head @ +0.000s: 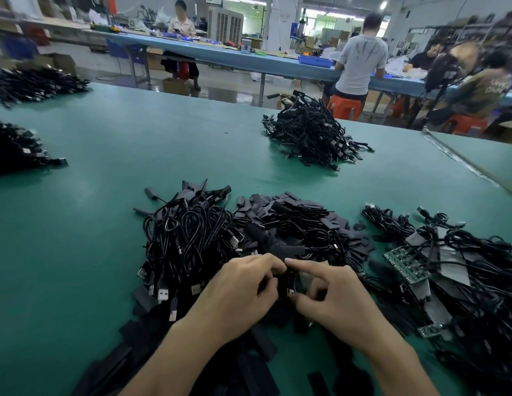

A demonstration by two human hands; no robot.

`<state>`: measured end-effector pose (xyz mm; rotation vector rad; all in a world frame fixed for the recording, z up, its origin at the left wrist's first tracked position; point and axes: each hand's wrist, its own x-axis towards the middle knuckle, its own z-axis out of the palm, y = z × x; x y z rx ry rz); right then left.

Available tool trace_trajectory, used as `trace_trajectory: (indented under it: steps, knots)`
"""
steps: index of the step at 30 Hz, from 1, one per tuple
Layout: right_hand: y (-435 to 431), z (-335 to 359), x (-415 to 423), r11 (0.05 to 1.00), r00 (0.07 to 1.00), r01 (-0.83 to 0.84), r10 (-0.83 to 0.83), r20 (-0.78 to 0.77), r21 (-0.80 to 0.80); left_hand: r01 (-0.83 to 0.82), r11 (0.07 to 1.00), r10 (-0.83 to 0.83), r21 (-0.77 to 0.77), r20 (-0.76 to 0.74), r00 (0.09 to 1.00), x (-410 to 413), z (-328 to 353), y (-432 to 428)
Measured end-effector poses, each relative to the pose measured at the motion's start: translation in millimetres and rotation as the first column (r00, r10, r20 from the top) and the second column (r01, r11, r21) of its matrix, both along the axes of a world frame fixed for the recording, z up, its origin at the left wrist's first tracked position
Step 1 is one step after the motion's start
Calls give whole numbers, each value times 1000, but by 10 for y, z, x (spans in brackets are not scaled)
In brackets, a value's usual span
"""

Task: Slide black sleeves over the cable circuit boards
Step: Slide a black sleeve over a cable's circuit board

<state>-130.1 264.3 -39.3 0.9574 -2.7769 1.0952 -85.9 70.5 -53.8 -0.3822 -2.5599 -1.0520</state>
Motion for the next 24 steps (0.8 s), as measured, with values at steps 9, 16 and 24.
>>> trace_trajectory:
  steps: [9,16,24]
  knots:
    - [-196,29,97,780,986,-55,139,87,-623,3,999,-9,-38,-163,987,26,17,69]
    - [-245,-57,98,853,982,166,-189,3,-494,-95,921,204,377,-261,944,-73,6,25]
    - [-231,-128,67,969,983,149,-124,-135,195,-55,627,634,777,-467,616,-52,392,-98]
